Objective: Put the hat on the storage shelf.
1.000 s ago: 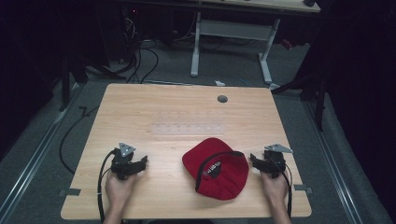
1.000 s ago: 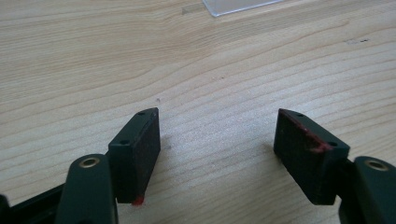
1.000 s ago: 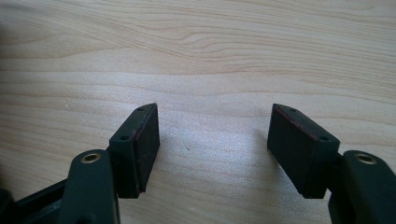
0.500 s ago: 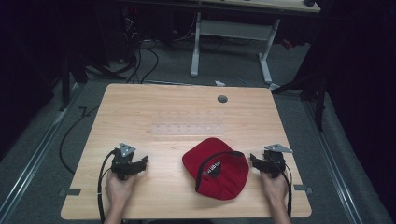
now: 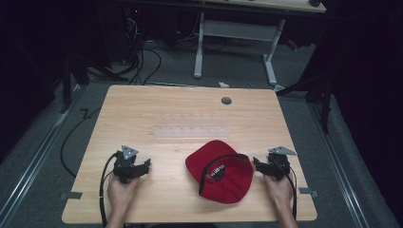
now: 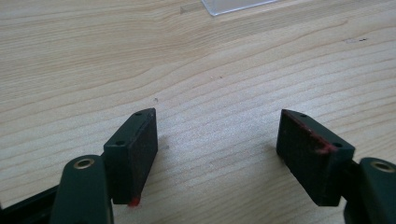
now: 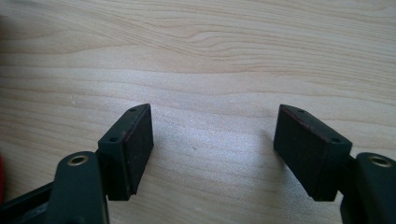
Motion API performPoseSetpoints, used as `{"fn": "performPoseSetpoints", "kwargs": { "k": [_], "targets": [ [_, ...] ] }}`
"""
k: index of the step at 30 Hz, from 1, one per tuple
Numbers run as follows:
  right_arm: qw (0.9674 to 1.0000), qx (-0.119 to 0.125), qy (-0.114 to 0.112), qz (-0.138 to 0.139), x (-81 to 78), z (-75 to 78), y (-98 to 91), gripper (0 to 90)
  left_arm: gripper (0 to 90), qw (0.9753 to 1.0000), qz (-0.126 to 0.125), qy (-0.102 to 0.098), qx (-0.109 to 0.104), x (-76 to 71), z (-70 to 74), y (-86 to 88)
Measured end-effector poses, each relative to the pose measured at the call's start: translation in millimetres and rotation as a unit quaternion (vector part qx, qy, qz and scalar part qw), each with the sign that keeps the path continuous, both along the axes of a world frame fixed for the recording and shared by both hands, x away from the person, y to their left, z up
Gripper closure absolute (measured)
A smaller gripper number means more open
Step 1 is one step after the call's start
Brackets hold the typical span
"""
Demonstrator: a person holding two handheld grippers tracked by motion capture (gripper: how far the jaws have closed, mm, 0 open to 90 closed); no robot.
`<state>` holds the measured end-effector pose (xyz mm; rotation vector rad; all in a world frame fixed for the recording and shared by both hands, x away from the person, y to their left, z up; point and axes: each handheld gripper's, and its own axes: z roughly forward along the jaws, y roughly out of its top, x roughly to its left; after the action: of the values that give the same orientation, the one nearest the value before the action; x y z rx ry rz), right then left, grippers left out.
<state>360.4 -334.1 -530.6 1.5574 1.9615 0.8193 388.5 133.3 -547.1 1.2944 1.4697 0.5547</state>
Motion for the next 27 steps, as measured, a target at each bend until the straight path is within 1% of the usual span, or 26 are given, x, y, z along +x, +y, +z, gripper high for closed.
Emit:
{"fn": "performPoseSetpoints", "kwargs": {
  "k": [2, 6, 9, 10, 14, 16, 19, 22, 26, 27],
  "targets": [
    [1.0, 0.0, 0.001, 0.004, 0.1, 0.0, 0.0, 26.7, 29.4, 1.0, 0.0, 0.0, 0.0, 0.0, 0.0, -0.1],
    [1.0, -0.001, 0.002, 0.006, 0.0, 0.0, -0.1, 27.1, 29.2, 1.0, 0.0, 0.0, 0.0, 0.0, 0.0, -0.1],
    [1.0, -0.001, 0.0, 0.004, 0.0, 0.0, -0.7, 29.0, 29.1, 1.0, 0.0, 0.0, 0.0, 0.0, 0.0, -0.1],
    [1.0, 0.001, -0.001, 0.002, -0.4, 0.3, -2.3, 31.7, 29.0, 1.0, 0.0, 0.0, 0.0, 0.1, 0.0, -0.1],
    [1.0, 0.006, -0.002, -0.001, -0.7, 0.9, -4.3, 35.5, 28.8, 1.0, 0.0, 0.001, 0.0, 0.1, 0.0, 0.0],
    [0.9999, 0.016, -0.001, -0.001, -1.2, 1.7, -5.7, 37.3, 28.7, 1.0, 0.0, 0.001, 0.001, 0.1, 0.0, 0.0],
    [0.9997, 0.023, -0.006, 0.001, -3.1, 3.8, -6.1, 38.2, 28.6, 1.0, -0.001, 0.001, 0.001, 0.1, 0.0, 0.1],
    [0.9994, 0.029, -0.017, 0.008, -6.0, 6.8, -6.1, 39.3, 28.5, 1.0, 0.0, 0.001, 0.001, 0.1, 0.0, 0.1],
    [0.9982, 0.049, -0.031, 0.015, -12.0, 13.3, -7.3, 40.4, 28.4, 1.0, 0.0, 0.001, 0.002, 0.1, -0.2, 0.2],
    [0.9982, 0.049, -0.031, 0.015, -12.0, 13.3, -7.3, 40.4, 28.4, 1.0, 0.0, 0.001, 0.002, 0.1, -0.2, 0.2]
  ]
}}
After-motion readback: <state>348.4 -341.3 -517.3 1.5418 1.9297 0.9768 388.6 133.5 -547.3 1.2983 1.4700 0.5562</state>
